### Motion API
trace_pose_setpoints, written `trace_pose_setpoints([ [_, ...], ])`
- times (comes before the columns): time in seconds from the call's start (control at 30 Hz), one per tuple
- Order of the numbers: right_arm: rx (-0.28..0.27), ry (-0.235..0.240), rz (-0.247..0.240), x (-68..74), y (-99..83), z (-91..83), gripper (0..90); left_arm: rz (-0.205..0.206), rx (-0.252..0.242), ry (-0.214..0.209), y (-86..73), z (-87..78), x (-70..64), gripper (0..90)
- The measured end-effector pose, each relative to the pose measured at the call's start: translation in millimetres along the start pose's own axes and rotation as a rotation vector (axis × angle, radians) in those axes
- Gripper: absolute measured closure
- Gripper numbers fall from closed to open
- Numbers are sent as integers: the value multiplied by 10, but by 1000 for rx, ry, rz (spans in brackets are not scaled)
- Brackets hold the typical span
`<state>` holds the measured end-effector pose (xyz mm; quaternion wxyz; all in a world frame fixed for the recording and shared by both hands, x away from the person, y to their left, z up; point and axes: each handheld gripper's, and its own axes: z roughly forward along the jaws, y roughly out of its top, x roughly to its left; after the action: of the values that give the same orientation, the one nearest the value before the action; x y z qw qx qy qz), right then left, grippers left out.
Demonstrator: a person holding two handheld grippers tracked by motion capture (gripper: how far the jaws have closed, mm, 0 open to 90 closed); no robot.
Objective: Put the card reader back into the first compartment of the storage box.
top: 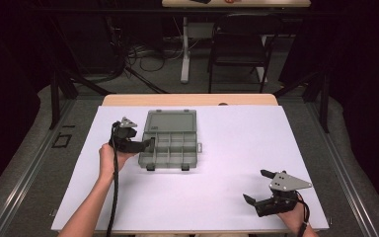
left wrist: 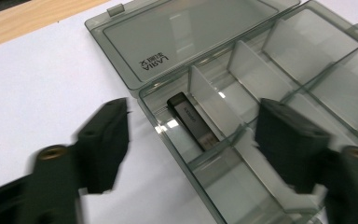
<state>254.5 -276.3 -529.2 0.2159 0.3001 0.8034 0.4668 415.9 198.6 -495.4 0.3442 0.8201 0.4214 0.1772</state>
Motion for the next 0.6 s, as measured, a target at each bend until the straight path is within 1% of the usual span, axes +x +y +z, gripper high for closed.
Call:
trace_pose_setpoints([
  [0.03, 6, -2, 1, -1, 0, -1, 0, 9, 3, -13, 5, -52, -11, 148],
  [0.07, 6, -2, 1, -1, 0, -1, 0, 9, 3, -13, 5, -52, -11, 141],
  [0.1, 3, -2, 3, 6, -2, -2, 0, 9, -9, -11, 4, -70, -18, 128],
  [0.13, 3, -3, 2, 9, -3, -3, 0, 12, -8, -15, 7, -105, -20, 96],
  [0.2, 3, -4, -2, 12, -2, -13, 0, 12, -4, -19, 2, -116, -24, 41],
  [0.27, -1, -2, 0, 14, -2, -17, 0, 11, 0, -23, -17, -137, -34, 8],
  [0.3, -2, -2, 0, 16, 0, -31, 0, 5, 4, -27, -29, -145, -46, 2],
  [0.33, -3, -3, 1, 17, 0, -38, 0, 20, 16, -27, -47, -178, -66, 2],
  [0.37, -3, -3, 1, 17, 0, -38, 0, 20, 16, -27, -47, -178, -66, 2],
  [0.43, -11, -2, 1, 13, 4, -43, 0, 27, 5, -27, -72, -247, -93, 1],
  [0.47, -11, -2, 1, 13, 4, -43, 0, 27, 5, -27, -72, -247, -93, 1],
  [0.53, -8, 0, 4, 11, 5, -43, 0, 34, 13, -33, -87, -292, -107, 0],
  [0.6, -6, 1, 4, 11, 5, -41, 0, 43, 19, -28, -108, -324, -113, 0],
])
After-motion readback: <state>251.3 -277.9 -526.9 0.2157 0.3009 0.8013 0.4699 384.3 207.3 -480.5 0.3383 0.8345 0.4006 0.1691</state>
